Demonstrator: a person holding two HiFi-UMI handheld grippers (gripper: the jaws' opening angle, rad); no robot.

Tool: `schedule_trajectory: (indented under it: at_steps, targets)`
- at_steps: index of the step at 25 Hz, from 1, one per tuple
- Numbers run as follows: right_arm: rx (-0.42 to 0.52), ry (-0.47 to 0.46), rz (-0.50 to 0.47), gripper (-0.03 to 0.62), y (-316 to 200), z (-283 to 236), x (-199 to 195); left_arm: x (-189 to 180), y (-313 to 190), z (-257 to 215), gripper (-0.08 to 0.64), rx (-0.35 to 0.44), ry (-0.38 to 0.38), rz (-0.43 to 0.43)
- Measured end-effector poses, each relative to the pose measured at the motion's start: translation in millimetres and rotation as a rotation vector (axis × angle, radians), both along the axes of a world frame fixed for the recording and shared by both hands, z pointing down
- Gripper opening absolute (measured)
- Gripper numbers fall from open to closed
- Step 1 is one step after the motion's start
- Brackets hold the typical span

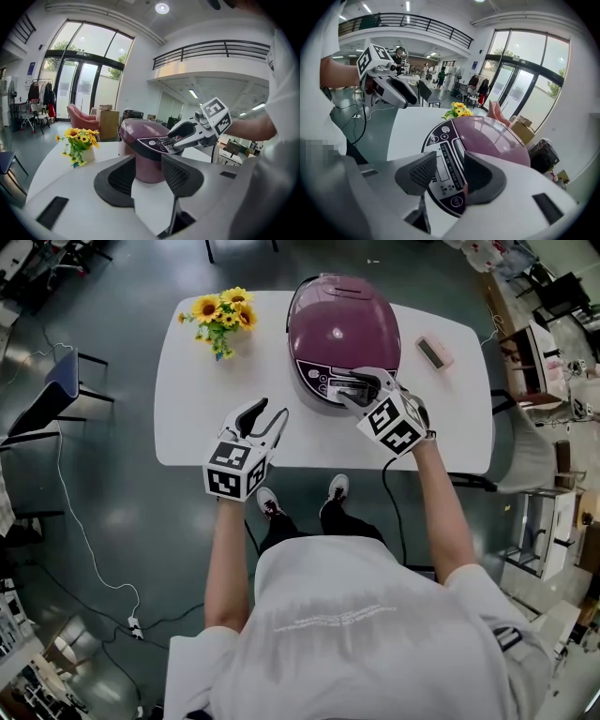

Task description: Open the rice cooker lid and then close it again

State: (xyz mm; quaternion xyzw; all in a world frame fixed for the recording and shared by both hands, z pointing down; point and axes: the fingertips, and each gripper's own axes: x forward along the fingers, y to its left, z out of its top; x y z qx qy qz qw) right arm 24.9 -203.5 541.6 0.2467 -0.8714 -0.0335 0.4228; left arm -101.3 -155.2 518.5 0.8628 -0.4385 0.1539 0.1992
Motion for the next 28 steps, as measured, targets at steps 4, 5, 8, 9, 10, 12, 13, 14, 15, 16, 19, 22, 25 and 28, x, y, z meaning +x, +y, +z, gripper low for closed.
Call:
schedule_trajectory:
  at_steps: [4, 5, 8, 9, 10, 12, 13, 14, 15, 16, 19, 22, 25, 28]
  targets:
    - [-0.032, -0.039, 0.032, 0.133, 2.2, -0.9, 0.5, -1.3, -0.1, -3.3, 0.187, 0.006, -0.002, 0.002]
    - [-0.043, -0.061, 0.044, 0.147, 2.9, -1.4, 0.3, -2.4, 0.0, -3.8, 0.187, 0.007, -0.004, 0.000]
    - [-0.036, -0.091, 0.057, 0.144, 4.7, -0.3, 1.7, -4.1, 1.9, -3.3, 0.187, 0.006, -0.008, -0.001]
    - [-0.032, -0.089, 0.056, 0.144, 4.7, 1.2, 2.2, -4.5, 2.7, -3.1, 0.187, 0.005, -0.009, -0.001]
    - [-0.027, -0.081, 0.050, 0.146, 4.4, 2.8, 2.3, -5.1, 3.3, -3.2, 0.187, 0.006, -0.011, -0.001]
    - [0.001, -0.047, 0.036, 0.154, 2.6, 2.4, 2.3, -6.6, 4.6, -3.9, 0.187, 0.007, -0.013, -0.002]
    - [0.025, -0.026, 0.029, 0.174, 1.3, 0.8, 2.7, -7.4, 5.1, -4.4, 0.187, 0.008, -0.013, -0.003]
    - [0.046, -0.007, 0.024, 0.195, 0.0, -0.7, 3.3, -8.1, 5.6, -4.8, 0.187, 0.009, -0.013, -0.004]
    - [0.058, 0.004, 0.021, 0.210, -1.2, -1.5, 3.7, -8.9, 6.0, -5.0, 0.187, 0.009, -0.014, -0.004]
    - [0.059, 0.006, 0.019, 0.219, -2.1, -1.5, 3.9, -9.6, 6.5, -5.0, 0.187, 0.008, -0.014, -0.004]
    - [0.018, -0.021, 0.017, 0.224, -4.3, -0.1, 4.4, -9.3, 7.8, -4.0, 0.187, 0.007, -0.016, -0.003]
    - [-0.025, -0.035, 0.006, 0.229, -5.0, 0.1, 5.0, -6.4, 10.0, -3.4, 0.187, 0.006, -0.015, 0.003]
    - [-0.044, -0.043, 0.001, 0.229, -5.1, -2.5, 3.8, -4.2, 10.6, -4.4, 0.187, 0.007, -0.011, 0.007]
    - [-0.043, -0.065, 0.014, 0.230, -4.4, -3.2, 3.3, -3.6, 10.9, -4.6, 0.187, 0.009, -0.011, 0.010]
